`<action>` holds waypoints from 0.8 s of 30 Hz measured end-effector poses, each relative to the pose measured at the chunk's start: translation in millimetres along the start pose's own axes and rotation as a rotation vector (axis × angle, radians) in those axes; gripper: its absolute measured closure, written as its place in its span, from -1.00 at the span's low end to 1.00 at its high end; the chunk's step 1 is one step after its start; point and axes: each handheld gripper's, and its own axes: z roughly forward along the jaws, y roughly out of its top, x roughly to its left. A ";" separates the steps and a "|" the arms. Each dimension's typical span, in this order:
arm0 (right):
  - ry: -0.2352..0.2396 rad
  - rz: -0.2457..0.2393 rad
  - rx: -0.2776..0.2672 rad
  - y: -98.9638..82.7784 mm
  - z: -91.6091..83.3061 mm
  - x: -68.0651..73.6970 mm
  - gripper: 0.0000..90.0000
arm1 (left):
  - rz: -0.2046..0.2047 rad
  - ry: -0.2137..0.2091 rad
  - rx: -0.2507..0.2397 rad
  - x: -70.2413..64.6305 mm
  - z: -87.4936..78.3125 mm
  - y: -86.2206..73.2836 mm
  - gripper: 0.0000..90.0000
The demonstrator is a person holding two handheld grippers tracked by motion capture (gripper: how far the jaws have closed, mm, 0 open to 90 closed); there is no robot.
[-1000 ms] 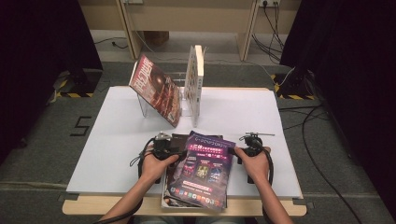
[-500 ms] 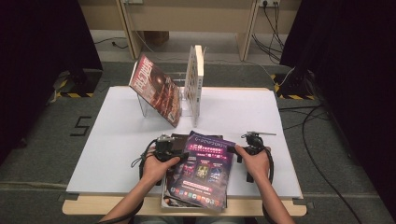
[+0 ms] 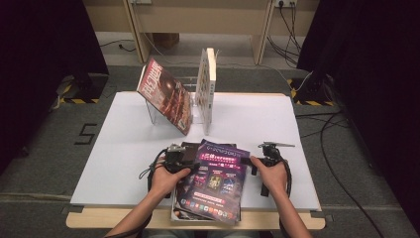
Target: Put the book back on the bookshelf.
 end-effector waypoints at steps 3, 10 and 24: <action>0.008 0.004 0.006 -1.0 -0.7 -0.1 0.20 | 0.001 0.002 -0.004 -0.3 -0.2 -0.8 0.43; 0.021 0.013 0.001 -5.9 -1.8 -0.1 0.20 | 0.013 0.008 -0.004 -1.9 -1.6 -2.7 0.43; 0.052 0.058 -0.017 -7.2 -7.6 -0.1 0.36 | 0.020 0.016 0.007 -3.1 -3.3 -2.8 0.45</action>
